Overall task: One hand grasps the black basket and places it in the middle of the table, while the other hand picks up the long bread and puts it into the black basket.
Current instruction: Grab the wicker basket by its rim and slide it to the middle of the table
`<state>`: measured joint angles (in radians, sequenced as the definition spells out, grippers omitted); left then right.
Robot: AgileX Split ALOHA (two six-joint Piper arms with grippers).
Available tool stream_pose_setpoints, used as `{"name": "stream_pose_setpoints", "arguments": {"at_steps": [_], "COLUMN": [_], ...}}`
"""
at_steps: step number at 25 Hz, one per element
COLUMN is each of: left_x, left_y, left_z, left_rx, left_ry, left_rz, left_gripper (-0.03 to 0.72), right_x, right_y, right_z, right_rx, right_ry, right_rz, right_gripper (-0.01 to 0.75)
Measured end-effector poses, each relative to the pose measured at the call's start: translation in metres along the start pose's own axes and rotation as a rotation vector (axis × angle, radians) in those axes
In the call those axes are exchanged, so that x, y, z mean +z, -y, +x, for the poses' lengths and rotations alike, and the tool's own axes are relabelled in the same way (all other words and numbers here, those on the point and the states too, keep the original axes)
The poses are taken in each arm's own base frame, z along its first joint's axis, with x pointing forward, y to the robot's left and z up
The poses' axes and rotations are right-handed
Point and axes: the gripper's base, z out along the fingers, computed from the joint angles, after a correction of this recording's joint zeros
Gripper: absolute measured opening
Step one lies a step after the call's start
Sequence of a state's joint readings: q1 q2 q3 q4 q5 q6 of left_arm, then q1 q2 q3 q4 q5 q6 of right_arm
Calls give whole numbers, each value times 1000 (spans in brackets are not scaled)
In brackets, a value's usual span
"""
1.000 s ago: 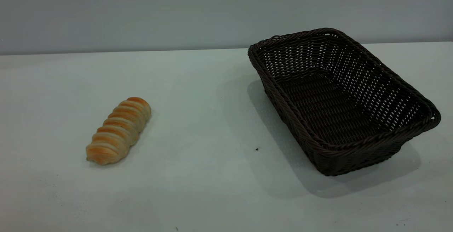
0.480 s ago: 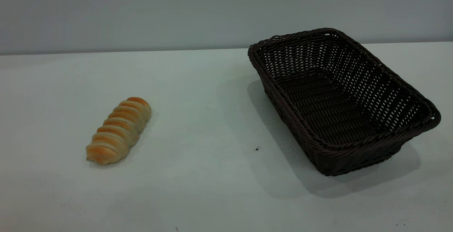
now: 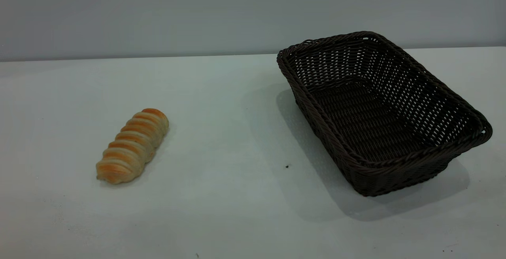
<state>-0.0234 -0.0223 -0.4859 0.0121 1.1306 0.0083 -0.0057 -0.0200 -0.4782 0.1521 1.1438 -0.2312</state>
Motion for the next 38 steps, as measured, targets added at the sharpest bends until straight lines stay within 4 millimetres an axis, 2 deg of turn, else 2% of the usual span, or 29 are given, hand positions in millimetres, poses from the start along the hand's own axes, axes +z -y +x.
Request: {"name": "stream_pose_setpoints", "arguments": {"at_steps": [15,20,26,33,36,38], "left_x": [0,-6,8,23,31,39], "left_y": [0,1,2,2,2,2], "left_z": [0,-12,-35,-70,-81,-85], "left_rx": [12,39,38,32,14,11], "left_ry": [0,89,-16,-65,-95,-136], "left_rz": [0,9,29,34,34,35], "left_gripper": [265,266,314,478,527,539], "right_x": [0,5,34,68,93,117], "right_y": [-1,-6,-5,5,9,12], "right_z": [0,-9,-31,-74,-88,-90], "right_rx": [8,54,61,50,101,148], "right_ry": [5,0,-127,-277,-357,-423], "right_rz": [-16,-93,-192,-236,-267,-283], "right_gripper": [457,456,456,456,456,456]}}
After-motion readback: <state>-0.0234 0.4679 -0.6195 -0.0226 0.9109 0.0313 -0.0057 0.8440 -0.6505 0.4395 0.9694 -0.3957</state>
